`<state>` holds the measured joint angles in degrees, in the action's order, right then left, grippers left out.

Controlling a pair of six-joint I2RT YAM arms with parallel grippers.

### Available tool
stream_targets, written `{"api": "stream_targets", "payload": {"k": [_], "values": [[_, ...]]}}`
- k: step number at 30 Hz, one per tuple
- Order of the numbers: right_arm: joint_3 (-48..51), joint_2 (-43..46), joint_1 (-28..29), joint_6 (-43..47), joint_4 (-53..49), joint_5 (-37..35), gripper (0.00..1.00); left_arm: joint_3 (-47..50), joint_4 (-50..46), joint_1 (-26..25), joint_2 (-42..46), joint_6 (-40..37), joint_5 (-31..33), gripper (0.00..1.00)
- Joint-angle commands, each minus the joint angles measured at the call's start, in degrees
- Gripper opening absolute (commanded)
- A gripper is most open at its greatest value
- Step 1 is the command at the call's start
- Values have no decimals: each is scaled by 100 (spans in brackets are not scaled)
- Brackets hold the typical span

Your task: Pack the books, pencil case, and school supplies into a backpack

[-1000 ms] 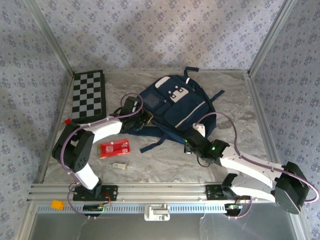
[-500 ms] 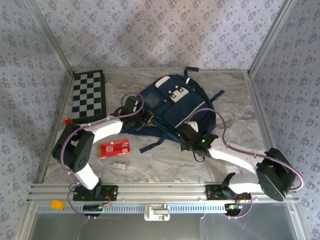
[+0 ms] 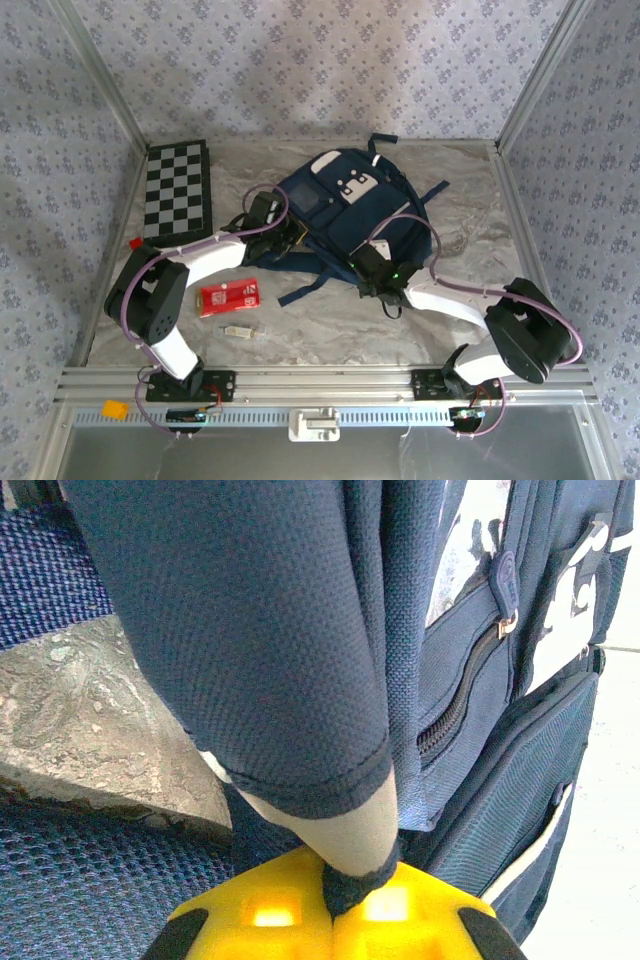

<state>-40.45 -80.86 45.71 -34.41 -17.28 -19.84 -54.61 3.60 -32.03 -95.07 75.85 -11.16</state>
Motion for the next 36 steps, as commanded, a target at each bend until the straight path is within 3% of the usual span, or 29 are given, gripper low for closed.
{"api": "stream_targets", "payload": {"k": [1,6,12,15,18,20,23,25,30,32,34,36], "values": [[-148,-61,-62,84,4,-388,5,-267,261,-56,169,-119,-211,0],[-154,353,23,154,-433,-410,0,-286,109,142,237,-324,-195,0],[-203,986,88,127,-1454,-337,0,-661,-285,756,-37,-851,-428,0],[-337,1043,214,449,-1498,245,0,-884,-209,1070,-334,-1192,-572,0],[-850,691,483,509,-1457,879,0,-1364,-266,1287,-709,-1713,-1156,2],[-1112,425,682,382,-1092,1105,0,-1532,-228,1364,-781,-1922,-1557,13],[-1209,90,737,157,-370,1377,0,-1446,-403,1384,-507,-2242,-1679,39],[-1373,-163,741,59,-453,1222,0,-1180,-605,1401,-131,-2338,-1657,49],[-1314,-434,889,-38,-398,1009,0,192,-606,1219,968,-1614,-1395,55],[-1310,-491,942,-106,-441,936,0,846,-478,871,1427,-924,-965,55],[-1286,-499,982,-111,-458,885,0,1593,476,452,1746,-89,-667,57],[-1282,-498,1026,-116,-517,837,0,1736,708,91,1779,238,-520,58]]}}
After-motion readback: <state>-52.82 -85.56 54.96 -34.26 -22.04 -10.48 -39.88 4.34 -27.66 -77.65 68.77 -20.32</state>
